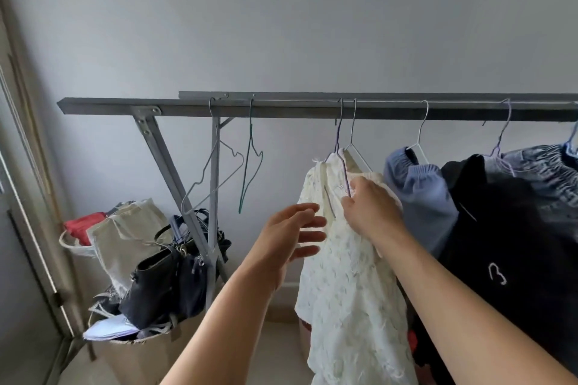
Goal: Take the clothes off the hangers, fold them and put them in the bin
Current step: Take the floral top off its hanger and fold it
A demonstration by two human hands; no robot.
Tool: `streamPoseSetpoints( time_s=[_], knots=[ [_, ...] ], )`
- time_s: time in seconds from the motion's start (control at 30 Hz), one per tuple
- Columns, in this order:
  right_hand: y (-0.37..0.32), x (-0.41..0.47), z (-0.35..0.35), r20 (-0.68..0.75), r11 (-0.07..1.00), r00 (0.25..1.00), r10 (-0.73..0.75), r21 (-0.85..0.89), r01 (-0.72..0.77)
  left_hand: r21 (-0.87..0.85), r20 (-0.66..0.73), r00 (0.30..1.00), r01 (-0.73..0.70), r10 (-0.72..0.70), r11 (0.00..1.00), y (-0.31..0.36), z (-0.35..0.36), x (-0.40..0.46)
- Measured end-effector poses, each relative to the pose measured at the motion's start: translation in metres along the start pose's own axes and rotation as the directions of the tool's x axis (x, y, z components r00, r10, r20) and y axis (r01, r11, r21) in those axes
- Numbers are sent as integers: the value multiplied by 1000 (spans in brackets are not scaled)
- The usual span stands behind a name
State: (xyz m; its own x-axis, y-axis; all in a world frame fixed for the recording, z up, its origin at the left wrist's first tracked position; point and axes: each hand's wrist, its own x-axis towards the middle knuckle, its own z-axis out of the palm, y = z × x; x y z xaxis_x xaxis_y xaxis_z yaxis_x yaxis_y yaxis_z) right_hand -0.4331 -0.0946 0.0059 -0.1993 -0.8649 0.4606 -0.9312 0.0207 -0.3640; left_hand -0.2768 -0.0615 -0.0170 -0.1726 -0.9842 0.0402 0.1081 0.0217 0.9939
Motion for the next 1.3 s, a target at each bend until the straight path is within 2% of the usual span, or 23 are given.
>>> streamPoseSetpoints(
  time_s=[0.03,0.1,0.2,0.33,0.57,0.73,0.83,0.9,0.97,1.03,1.1,1.13,1.23,1.3],
  knots=[
    [0,2,2,16,999,1000,16,41,-17,17,-3,1000,-3,3,1000,1,-1,2],
    [0,6,3,38,960,999,34,277,-44,84,-2,1000,-24,25,996,4,-2,5],
    [-6,4,0,23,785,998,61,616,-62,235,34,993,-121,116,965,6,-5,8],
    [-22,6,-14,76,634,994,75,766,-107,283,118,970,-236,211,930,13,-1,5],
    [-40,1,-40,220,494,975,-39,852,-172,242,206,920,-377,333,894,31,-3,0],
    [-39,-20,-33,219,517,975,-47,840,-164,497,132,949,-313,286,809,37,-7,-14],
    [-40,-33,-27,224,424,974,-43,886,-186,642,222,924,-379,312,667,41,-9,-32],
    [-42,-38,-27,241,353,970,-37,911,-213,723,350,902,-433,254,539,46,-9,-51],
    [-44,-41,-31,254,338,966,-42,913,-226,766,441,888,-448,132,461,46,-10,-71],
    [-47,-45,-34,260,382,963,-67,899,-216,780,462,884,-442,68,443,46,-12,-86],
    [-50,-48,-33,265,406,960,-87,890,-209,765,455,889,-420,51,489,49,-17,-95],
    [-51,-48,-32,271,400,959,-88,891,-215,763,451,892,-407,38,502,52,-20,-99],
    [-56,-47,-32,295,344,953,-73,904,-254,809,447,895,-409,10,423,55,-35,-105],
    [-59,-47,-37,331,300,942,-55,905,-301,810,444,896,-407,13,422,54,-44,-103]
  ],
)
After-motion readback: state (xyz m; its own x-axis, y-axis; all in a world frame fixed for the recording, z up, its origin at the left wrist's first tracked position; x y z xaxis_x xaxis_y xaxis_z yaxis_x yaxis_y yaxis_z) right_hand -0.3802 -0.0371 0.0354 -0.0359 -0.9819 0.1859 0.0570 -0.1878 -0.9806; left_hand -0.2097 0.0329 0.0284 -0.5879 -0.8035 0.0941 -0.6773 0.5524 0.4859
